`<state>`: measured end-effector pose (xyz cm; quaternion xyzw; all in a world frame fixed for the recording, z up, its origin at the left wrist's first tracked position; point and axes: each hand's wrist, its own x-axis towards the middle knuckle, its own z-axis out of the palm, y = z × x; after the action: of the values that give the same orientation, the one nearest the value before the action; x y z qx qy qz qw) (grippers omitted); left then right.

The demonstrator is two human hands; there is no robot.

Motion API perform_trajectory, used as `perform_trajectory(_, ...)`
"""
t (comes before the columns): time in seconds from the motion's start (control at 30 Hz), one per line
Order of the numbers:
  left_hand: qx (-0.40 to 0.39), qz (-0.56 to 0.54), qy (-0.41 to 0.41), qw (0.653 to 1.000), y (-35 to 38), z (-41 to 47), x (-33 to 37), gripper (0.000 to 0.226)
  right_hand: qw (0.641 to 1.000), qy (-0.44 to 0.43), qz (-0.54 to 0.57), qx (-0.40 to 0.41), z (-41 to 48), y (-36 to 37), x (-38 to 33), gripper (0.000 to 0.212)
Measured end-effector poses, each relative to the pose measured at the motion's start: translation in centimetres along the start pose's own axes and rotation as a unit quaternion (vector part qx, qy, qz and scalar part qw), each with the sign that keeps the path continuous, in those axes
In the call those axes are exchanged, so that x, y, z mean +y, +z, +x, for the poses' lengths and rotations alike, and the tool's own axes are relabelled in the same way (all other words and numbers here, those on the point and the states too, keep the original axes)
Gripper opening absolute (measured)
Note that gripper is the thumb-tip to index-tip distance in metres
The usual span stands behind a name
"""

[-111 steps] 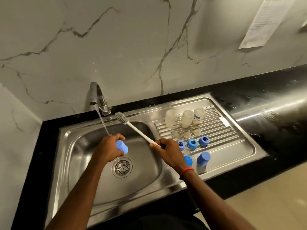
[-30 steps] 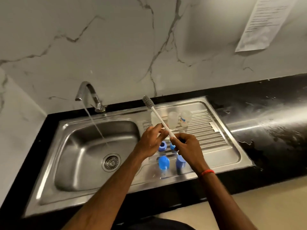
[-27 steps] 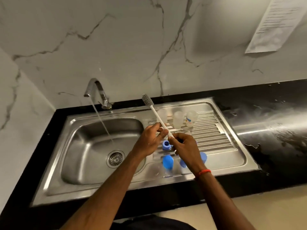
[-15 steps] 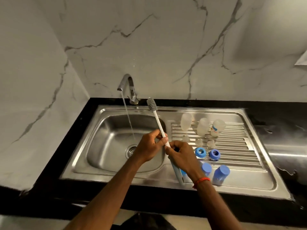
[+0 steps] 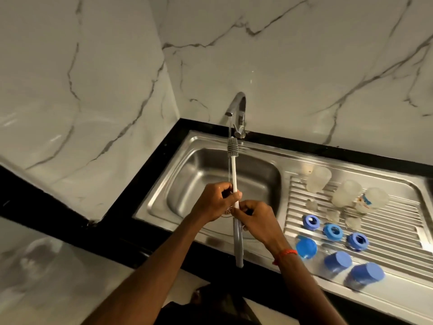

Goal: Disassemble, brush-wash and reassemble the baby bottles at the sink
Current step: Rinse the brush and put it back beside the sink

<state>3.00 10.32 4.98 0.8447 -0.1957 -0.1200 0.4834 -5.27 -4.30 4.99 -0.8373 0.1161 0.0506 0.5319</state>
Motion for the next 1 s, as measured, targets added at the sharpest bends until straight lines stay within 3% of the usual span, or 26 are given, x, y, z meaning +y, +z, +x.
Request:
perform_trajectory(0.3,0.050,0.015,-0.022,0.998,-5.7,1.2,-4.0,0.021,0.997,-0.021,-0.054,-0.044,5.0,4.8,-3.6,0.021)
perform_trajectory(0.6,0.094,0.073,-0.101,0.988,-12.5,3.5,-7.8,0.023,0.994,-0.033,-0.034,-0.098,10.2,10.5,-7.4,0.016)
perform_trajectory(0.83,0.089,0.203,-0.124,0.967,-16.9,5.6,-10.9,0.020,0.995,-0.027,-0.007,-0.093,13.8,12.9,-8.3,0.022)
perform_trajectory(1.0,0.080,0.311,-0.145,0.936,-19.5,7.4,-12.4,0.031,0.994,-0.003,-0.006,-0.108,15.6,13.2,-7.8,0.019)
